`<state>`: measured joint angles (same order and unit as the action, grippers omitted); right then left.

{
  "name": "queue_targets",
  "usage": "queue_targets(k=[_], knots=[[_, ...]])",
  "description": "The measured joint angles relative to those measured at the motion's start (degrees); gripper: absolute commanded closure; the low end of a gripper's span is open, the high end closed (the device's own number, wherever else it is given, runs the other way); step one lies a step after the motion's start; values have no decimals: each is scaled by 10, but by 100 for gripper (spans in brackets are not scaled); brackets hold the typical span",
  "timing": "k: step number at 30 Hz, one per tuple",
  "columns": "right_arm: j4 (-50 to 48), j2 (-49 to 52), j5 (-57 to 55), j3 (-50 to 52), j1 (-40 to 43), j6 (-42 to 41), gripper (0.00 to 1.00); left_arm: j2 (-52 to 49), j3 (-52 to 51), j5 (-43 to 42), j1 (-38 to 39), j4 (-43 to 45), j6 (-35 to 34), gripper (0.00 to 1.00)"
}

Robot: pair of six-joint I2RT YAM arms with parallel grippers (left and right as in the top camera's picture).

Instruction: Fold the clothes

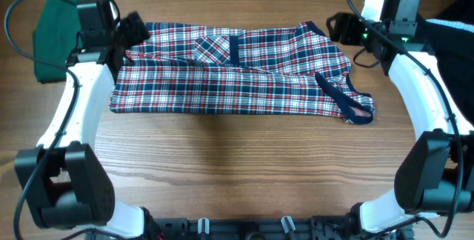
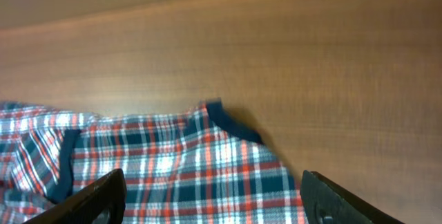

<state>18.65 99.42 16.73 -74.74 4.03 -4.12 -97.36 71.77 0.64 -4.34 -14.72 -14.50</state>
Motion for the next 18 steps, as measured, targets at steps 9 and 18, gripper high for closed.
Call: queue_targets(k=[9, 18], knots=[[-117, 42, 0, -3, -6, 17, 16, -146, 2, -25, 0, 165, 72, 11], [-128, 116, 0, -3, -11, 30, 17, -205, -1, -31, 0, 258, 108, 10]])
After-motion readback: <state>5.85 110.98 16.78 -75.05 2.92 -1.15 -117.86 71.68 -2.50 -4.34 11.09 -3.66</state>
